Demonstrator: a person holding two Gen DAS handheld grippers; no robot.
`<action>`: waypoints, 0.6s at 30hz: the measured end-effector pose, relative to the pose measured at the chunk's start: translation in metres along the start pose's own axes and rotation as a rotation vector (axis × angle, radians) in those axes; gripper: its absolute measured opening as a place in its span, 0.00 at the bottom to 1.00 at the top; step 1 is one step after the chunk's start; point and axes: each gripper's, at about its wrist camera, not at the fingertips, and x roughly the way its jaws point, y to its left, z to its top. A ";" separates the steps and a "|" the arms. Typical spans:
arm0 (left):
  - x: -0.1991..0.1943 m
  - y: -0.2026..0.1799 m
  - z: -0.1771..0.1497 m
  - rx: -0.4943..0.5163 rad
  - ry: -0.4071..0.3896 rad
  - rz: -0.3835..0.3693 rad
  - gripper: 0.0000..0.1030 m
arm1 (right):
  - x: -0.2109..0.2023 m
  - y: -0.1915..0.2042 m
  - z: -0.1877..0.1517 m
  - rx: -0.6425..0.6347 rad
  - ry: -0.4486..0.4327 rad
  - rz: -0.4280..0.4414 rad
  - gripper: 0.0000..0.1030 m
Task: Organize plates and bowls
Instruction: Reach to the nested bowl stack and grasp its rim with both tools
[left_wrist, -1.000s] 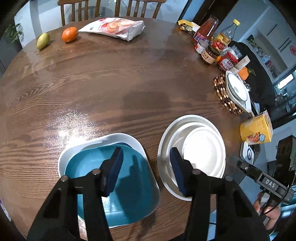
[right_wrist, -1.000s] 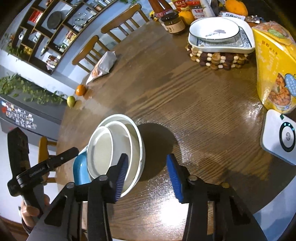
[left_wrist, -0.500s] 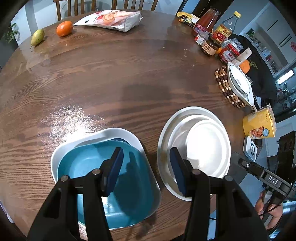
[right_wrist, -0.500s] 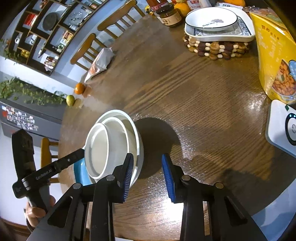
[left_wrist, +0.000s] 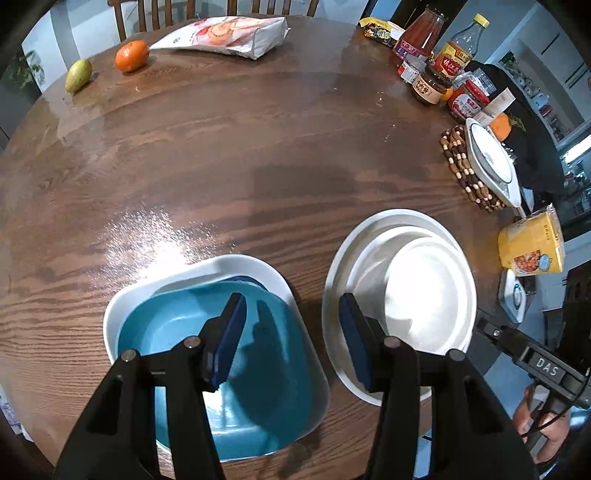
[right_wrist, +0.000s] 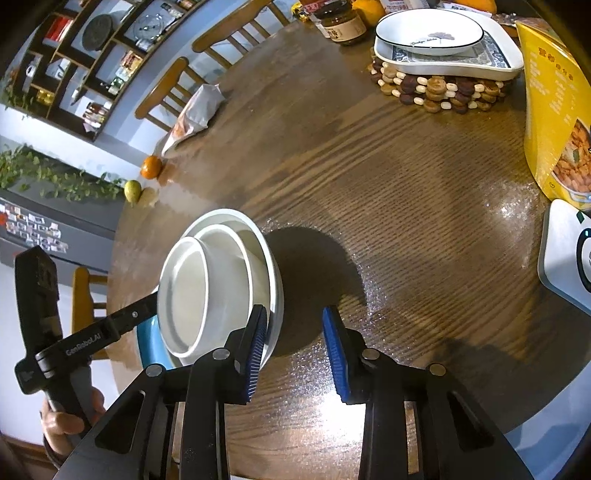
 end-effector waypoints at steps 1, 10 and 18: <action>0.001 0.000 0.000 0.006 0.000 0.013 0.48 | 0.000 0.001 0.000 -0.003 -0.001 0.000 0.29; 0.008 -0.005 0.004 0.040 0.021 0.050 0.44 | 0.003 0.006 0.001 -0.020 0.001 -0.019 0.29; 0.013 -0.024 0.001 0.100 0.024 0.061 0.15 | 0.004 0.010 0.001 -0.034 -0.007 -0.041 0.23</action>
